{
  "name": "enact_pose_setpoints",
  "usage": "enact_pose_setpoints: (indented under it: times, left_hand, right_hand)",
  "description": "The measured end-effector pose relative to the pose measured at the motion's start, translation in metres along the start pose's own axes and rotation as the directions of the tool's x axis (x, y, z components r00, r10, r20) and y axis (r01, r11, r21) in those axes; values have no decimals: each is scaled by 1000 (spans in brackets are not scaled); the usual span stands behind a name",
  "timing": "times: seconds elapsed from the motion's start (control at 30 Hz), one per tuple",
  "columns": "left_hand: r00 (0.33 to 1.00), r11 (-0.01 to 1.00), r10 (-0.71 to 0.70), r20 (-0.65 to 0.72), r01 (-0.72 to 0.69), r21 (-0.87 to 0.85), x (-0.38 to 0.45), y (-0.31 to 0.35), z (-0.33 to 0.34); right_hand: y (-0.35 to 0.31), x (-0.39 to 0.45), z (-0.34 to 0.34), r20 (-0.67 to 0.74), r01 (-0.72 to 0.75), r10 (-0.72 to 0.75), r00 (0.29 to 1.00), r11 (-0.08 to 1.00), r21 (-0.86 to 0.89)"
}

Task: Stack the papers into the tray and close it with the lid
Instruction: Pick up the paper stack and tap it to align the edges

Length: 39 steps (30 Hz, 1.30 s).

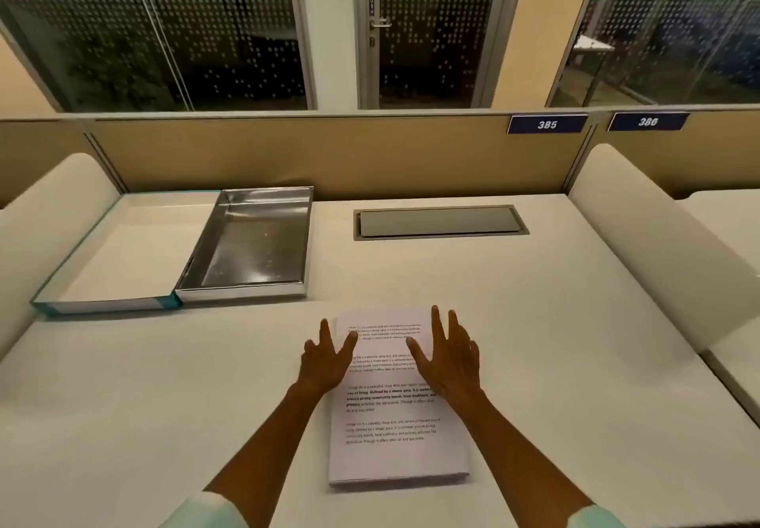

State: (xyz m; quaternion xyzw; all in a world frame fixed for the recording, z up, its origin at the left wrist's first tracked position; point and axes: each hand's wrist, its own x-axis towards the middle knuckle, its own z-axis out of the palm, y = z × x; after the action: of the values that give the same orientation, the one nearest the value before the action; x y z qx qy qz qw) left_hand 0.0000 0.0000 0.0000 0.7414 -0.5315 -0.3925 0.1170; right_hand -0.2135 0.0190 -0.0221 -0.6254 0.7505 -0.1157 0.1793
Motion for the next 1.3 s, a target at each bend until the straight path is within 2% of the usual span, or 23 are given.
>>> enact_pose_setpoints:
  times: [0.13,0.27,0.4,0.6,0.8,0.93,1.03,1.2,1.3]
  left_hand:
    - [998,995,-53,37,56,-86,5,-2,10]
    - [998,974,-58,6,58,-221,1,6,20]
    - [987,941,-160,-19,147,-306,5,11,20]
    - [960,822,-253,123,281,-496,23,4,7]
    - [935,717,-251,250,353,-601,33,4,-1]
    - [938,726,-241,250,345,-595,35,5,2]
    - [946,779,-254,201,323,-537,36,5,6]
    - [966,940,-258,-2,250,-233,24,14,21]
    - [969,962,-239,-65,227,-154,17,21,28]
  right_hand:
    - [1,-5,11,75,-175,166,983,976,129]
    - [-2,-3,18,80,-284,273,959,931,230]
    - [-6,5,21,121,-397,378,918,871,289]
    - [1,26,12,188,-524,489,852,794,307]
    - [3,40,9,264,-578,515,816,735,353]
    - [2,45,7,307,-613,533,788,720,326]
    - [0,46,6,326,-625,538,778,717,308]
    - [-8,43,6,293,-619,546,785,715,325]
    - [-11,40,5,272,-601,536,799,709,369]
